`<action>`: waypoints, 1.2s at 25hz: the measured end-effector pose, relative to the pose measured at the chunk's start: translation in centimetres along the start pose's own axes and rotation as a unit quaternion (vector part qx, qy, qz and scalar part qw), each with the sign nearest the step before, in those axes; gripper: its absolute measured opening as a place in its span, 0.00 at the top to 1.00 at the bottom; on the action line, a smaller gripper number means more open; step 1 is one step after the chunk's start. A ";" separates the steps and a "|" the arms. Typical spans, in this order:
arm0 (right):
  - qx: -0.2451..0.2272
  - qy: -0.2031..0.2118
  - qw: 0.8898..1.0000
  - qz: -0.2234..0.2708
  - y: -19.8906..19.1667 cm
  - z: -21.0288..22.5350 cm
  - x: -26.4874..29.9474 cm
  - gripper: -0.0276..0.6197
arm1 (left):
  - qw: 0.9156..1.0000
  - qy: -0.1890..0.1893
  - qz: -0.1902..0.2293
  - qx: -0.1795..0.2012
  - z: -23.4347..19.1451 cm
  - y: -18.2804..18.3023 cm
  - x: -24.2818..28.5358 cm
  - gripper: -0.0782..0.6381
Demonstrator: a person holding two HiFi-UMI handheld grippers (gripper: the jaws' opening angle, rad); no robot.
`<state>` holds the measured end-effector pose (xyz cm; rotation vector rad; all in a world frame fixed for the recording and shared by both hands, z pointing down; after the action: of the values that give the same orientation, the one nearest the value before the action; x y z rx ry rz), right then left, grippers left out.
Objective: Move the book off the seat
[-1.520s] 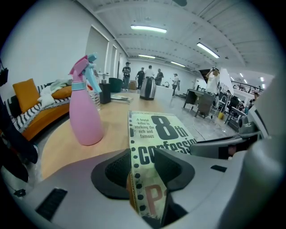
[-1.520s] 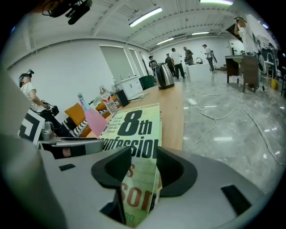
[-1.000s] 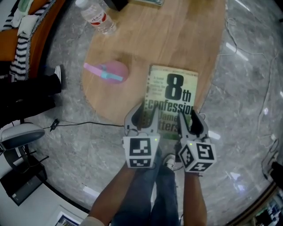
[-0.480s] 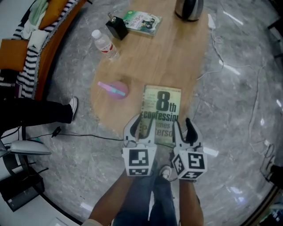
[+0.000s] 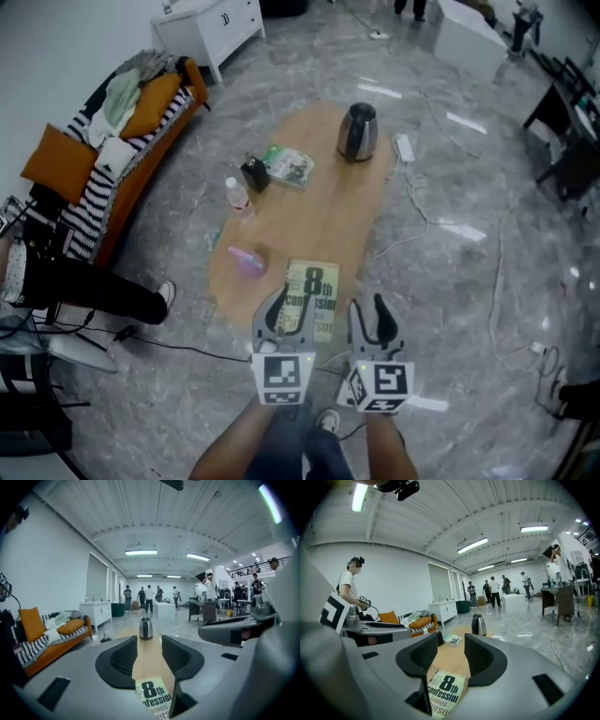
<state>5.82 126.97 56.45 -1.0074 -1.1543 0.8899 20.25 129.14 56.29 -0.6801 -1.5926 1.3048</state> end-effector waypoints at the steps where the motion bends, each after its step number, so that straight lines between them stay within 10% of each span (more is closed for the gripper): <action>1: -0.006 0.000 1.000 0.009 1.7 0.1 -1.3 0.70 | 1.000 0.001 0.015 0.004 0.6 2.1 -0.9 0.66; 13: -0.050 -0.020 0.987 0.153 18.7 2.7 -15.2 0.70 | 0.988 -0.014 0.149 0.048 9.7 19.0 -11.6 0.66; 23: -0.059 -0.026 0.979 0.196 22.1 2.0 -22.3 0.70 | 0.982 -0.010 0.180 0.063 13.5 22.5 -17.0 0.66; 30: -0.066 -0.027 0.979 0.193 22.3 1.0 -24.7 0.91 | 0.980 -0.006 0.192 0.056 14.0 22.6 -19.5 0.84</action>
<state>-0.89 110.88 28.05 -1.3519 -1.0918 1.1629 12.52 112.69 28.77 -0.9427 -1.4277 1.6669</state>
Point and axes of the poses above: the fingertips, and each gripper's own axes: x forward along the fingers, z to its right, y out of its top, the point moved 4 cm from there along -x, backward along the fingers, and after that the axes turned 6 degrees about -y, right-handed, at the moved point
